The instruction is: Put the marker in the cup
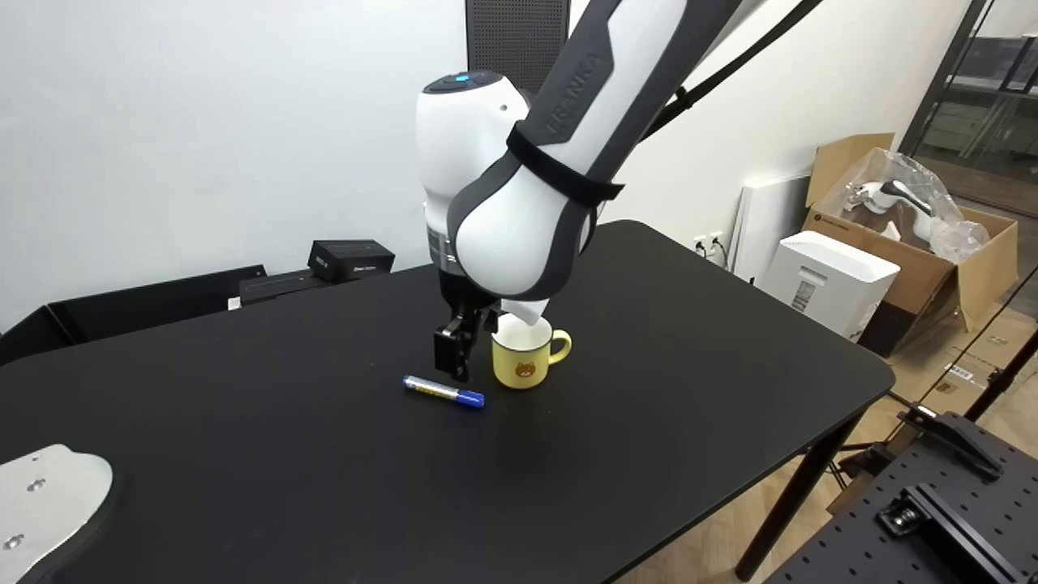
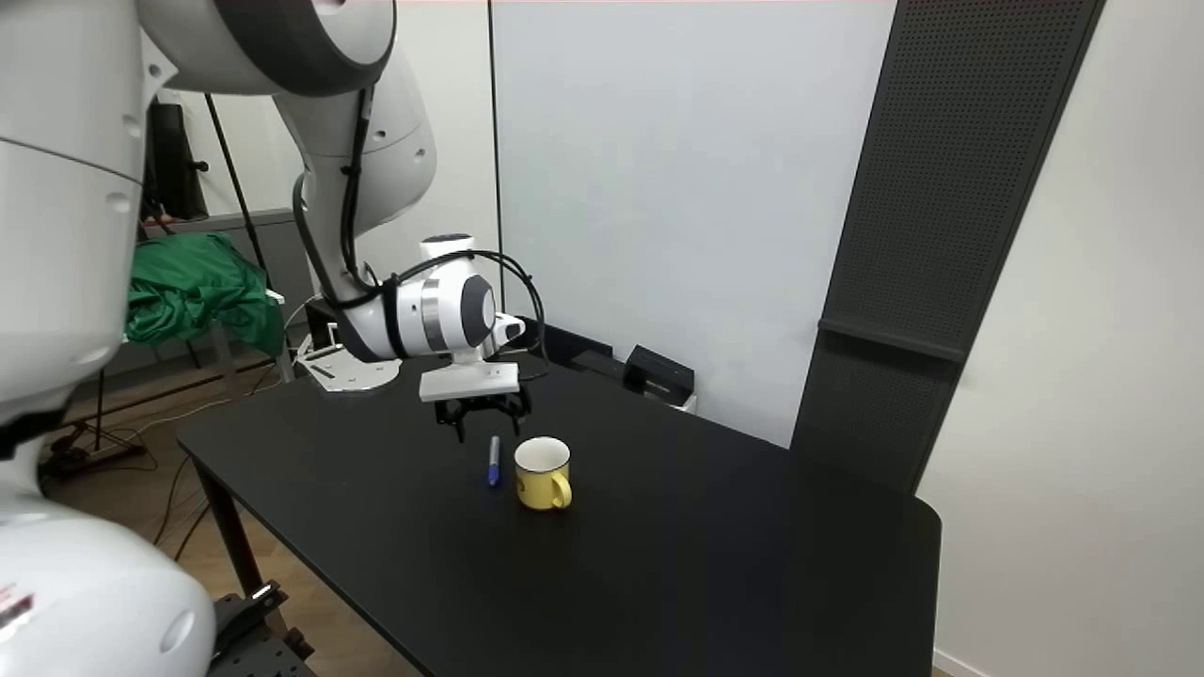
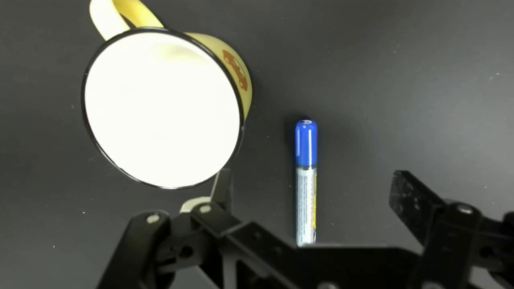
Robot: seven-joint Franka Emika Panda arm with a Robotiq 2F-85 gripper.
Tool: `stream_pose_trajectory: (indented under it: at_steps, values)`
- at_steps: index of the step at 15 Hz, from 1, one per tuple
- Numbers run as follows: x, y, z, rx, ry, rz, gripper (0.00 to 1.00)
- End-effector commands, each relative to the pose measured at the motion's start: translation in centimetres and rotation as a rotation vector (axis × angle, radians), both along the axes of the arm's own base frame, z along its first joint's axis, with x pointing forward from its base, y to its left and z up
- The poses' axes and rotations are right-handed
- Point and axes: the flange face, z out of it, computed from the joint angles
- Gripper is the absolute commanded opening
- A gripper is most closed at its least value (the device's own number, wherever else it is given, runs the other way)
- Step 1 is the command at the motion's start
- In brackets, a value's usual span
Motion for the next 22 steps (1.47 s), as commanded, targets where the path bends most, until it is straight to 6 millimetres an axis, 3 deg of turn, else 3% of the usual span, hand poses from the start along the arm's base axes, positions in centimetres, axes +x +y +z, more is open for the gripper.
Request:
stream_pose_trajectory:
  at_steps: [1, 6, 11, 18, 19, 22]
  values:
    - [0.6, 0.9, 0.3, 0.017, -0.069, 0.035, 1.0]
    - [1.3, 2.4, -2.2, 0.066, -0.089, 0.063, 1.0]
    - [2.1, 2.7, -5.3, 0.04, -0.058, 0.072, 1.0]
    - [3.6, 3.5, -8.0, 0.02, -0.047, 0.073, 1.0]
    - [3.7, 3.6, -8.4, 0.021, -0.046, 0.073, 0.75]
    - [4.1, 4.0, -9.1, 0.026, -0.044, 0.076, 0.6]
